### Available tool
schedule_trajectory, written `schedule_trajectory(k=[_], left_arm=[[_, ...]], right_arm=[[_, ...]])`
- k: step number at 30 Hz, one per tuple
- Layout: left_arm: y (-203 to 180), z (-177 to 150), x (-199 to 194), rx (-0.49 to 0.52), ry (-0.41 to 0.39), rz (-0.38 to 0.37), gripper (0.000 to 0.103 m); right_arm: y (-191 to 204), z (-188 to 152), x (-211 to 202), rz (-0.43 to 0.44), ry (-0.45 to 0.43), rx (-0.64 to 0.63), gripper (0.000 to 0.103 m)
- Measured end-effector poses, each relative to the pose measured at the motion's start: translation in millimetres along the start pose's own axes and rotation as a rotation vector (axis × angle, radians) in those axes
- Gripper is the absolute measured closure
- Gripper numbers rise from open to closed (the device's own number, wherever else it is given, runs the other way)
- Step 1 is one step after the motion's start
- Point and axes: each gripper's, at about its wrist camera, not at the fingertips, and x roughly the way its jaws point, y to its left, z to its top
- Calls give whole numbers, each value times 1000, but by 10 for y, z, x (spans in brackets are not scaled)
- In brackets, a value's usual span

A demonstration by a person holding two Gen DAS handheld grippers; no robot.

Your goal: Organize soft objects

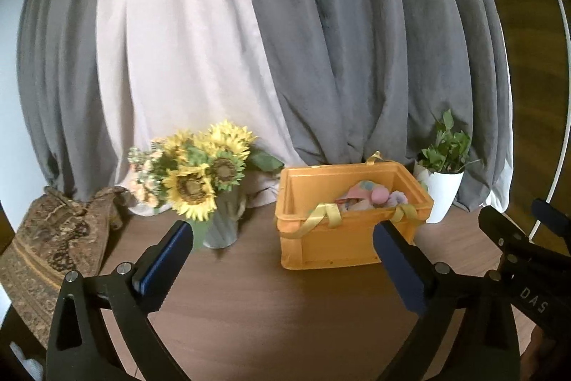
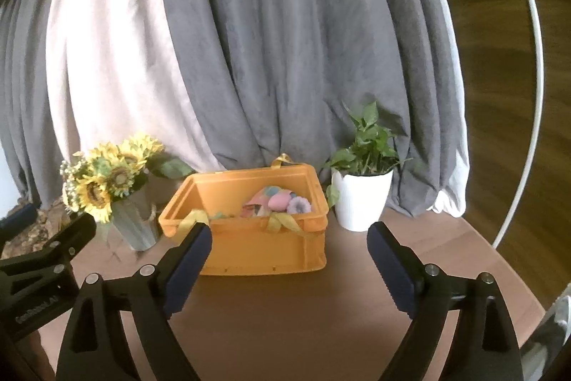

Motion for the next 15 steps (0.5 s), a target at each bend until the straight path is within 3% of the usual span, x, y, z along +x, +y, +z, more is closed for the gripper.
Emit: schedule_trajectory(k=[5,15], left_arm=[[3,-76,-302,-12,-10,43,0],[-84,-369,-917,-24,-23,53,0]], right_arm=[[-69,-55,-252,14,-11,2,13],[-272,-243,-755,39,-24,-5,13]])
